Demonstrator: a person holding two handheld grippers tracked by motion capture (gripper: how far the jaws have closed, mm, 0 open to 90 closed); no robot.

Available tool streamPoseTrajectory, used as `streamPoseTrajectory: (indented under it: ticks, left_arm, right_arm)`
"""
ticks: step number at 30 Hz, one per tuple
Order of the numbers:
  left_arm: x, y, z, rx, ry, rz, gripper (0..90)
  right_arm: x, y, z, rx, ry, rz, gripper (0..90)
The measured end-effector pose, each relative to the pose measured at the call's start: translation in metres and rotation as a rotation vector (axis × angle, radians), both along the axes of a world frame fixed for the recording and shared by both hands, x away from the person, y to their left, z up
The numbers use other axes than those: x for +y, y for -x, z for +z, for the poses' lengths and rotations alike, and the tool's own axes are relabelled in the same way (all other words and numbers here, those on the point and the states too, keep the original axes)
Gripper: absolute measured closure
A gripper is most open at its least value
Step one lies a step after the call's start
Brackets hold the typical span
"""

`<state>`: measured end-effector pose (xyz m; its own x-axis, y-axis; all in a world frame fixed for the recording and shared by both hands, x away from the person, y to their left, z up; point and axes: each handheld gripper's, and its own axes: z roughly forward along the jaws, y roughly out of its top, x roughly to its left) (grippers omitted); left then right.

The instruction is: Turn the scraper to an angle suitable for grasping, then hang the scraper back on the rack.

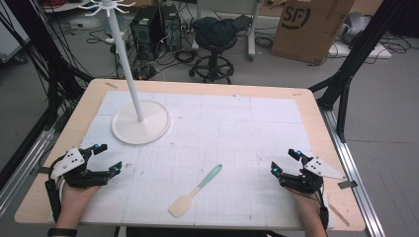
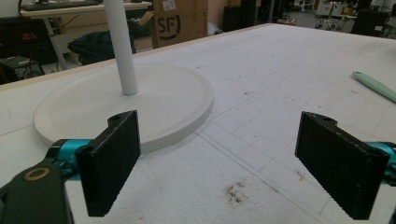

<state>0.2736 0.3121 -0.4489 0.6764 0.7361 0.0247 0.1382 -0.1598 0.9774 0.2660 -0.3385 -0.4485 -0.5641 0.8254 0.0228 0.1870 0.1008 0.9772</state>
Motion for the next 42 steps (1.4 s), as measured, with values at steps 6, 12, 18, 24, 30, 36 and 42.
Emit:
streamPoseTrajectory:
  ticks: [6,12,18,24,30,36,42]
  left_arm:
    - [0.0001,0.0001,-0.0001,0.0,0.004,0.004,14.5]
    - [0.0003,0.0,0.0,0.0,0.004,0.007,14.5]
    - [-0.0006,0.0005,0.0,-0.004,-0.003,0.004,14.5]
    - [-0.0009,0.0018,-0.0001,-0.018,-0.009,0.005,14.6]
    - [-0.0009,0.0016,-0.0001,-0.016,-0.005,0.006,14.6]
    - [0.0,0.0011,0.0002,-0.009,0.006,0.018,14.6]
    - [-0.0049,0.0021,0.0074,-0.004,0.028,0.013,14.6]
  right_arm:
    - [0.0003,0.0,0.0,-0.002,0.005,-0.001,15.9]
    - [0.0002,-0.0007,0.0,0.003,0.007,-0.009,15.9]
    - [0.0012,-0.0008,0.0001,0.01,0.01,-0.01,15.9]
    - [0.0001,-0.0022,0.0001,0.016,0.004,-0.018,16.0]
    - [0.0011,-0.0018,0.0002,0.017,0.008,-0.017,16.0]
    - [0.0015,-0.0014,0.0003,0.019,0.008,-0.016,16.0]
    - [0.0017,-0.0017,0.0003,0.015,0.019,-0.01,16.0]
